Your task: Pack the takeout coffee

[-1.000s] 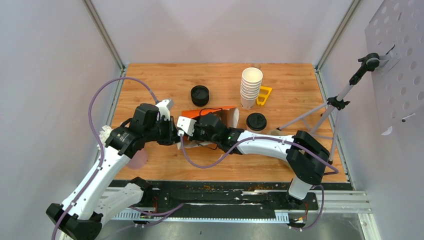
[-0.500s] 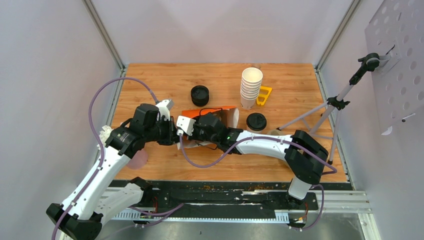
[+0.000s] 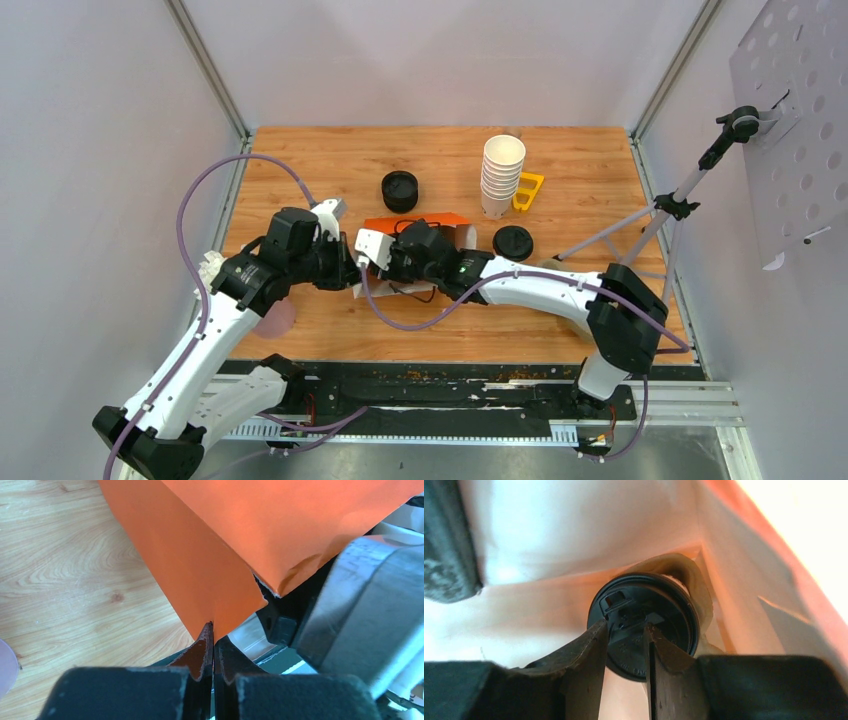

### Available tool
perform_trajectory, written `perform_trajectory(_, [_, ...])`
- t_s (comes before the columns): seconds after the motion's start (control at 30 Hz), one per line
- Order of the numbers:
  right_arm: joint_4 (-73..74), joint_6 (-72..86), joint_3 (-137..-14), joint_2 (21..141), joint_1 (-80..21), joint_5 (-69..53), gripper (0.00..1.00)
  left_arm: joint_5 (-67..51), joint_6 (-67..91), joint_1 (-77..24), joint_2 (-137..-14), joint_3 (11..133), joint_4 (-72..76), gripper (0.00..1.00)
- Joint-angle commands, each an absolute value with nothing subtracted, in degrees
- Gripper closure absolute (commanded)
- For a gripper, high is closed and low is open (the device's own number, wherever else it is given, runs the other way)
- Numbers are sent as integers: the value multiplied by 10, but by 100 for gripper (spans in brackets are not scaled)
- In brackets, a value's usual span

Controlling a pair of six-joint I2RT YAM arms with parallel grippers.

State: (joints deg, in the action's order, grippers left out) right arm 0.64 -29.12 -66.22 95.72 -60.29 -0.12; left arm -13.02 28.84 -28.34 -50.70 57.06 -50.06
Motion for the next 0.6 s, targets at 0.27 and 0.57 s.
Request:
perform_trajectory(0.27, [115, -256, -710, 888, -604, -46, 63, -139, 286, -282, -512, 607, -501, 100])
perform_trajectory(0.57, [151, -238, -726, 872, -604, -96, 60, -137, 289, -282, -511, 618, -514, 100])
